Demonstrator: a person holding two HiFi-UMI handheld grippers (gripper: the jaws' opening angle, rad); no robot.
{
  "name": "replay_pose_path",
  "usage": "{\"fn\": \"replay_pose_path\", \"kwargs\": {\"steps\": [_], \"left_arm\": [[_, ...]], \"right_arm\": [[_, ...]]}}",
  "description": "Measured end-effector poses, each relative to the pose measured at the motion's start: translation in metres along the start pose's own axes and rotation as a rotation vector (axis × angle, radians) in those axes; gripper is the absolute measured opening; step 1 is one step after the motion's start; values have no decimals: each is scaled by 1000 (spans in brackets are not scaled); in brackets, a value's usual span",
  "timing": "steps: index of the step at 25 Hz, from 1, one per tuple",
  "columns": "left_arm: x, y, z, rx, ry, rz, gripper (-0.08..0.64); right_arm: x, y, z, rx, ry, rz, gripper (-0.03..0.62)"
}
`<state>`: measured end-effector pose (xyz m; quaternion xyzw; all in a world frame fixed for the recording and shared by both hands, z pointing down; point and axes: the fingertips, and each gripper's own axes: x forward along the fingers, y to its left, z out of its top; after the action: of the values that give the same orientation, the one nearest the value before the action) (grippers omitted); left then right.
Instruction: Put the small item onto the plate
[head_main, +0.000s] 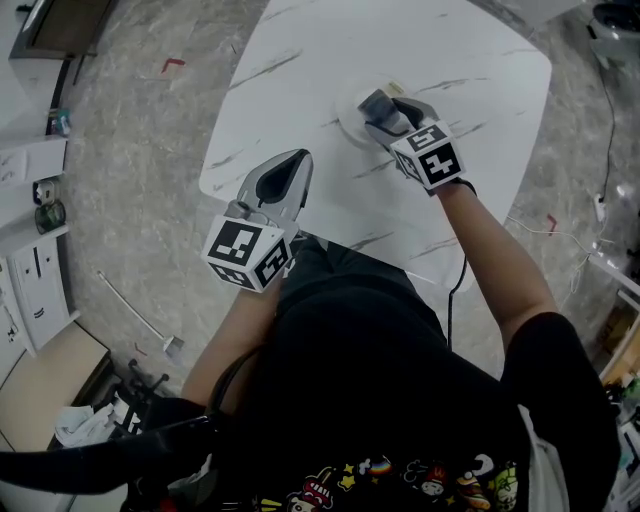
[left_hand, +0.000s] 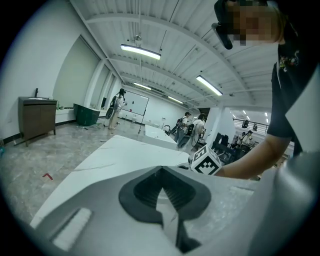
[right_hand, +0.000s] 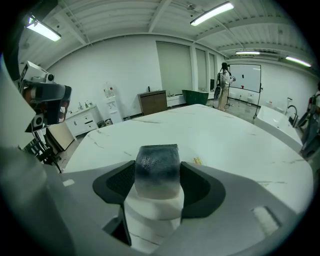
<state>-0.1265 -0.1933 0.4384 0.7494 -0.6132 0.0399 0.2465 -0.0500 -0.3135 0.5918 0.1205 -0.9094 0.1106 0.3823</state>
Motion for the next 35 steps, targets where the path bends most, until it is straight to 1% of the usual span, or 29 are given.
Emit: {"fn": "replay_pose_path", "kwargs": {"steps": [12, 27, 32, 35], "left_arm": [[-6, 7, -9, -29, 3, 25, 0], [-16, 10, -11, -35, -10, 36, 0], [-17, 12, -11, -38, -16, 37, 0], [-20, 13, -13, -42, -17, 37, 0]], "right_arm": [[13, -5, -2, -35, 38, -2, 310], [20, -1, -2, -84, 91, 9, 308], [25, -2, -2, -109, 103, 4, 307], [27, -3, -2, -107, 100, 2, 308]]}}
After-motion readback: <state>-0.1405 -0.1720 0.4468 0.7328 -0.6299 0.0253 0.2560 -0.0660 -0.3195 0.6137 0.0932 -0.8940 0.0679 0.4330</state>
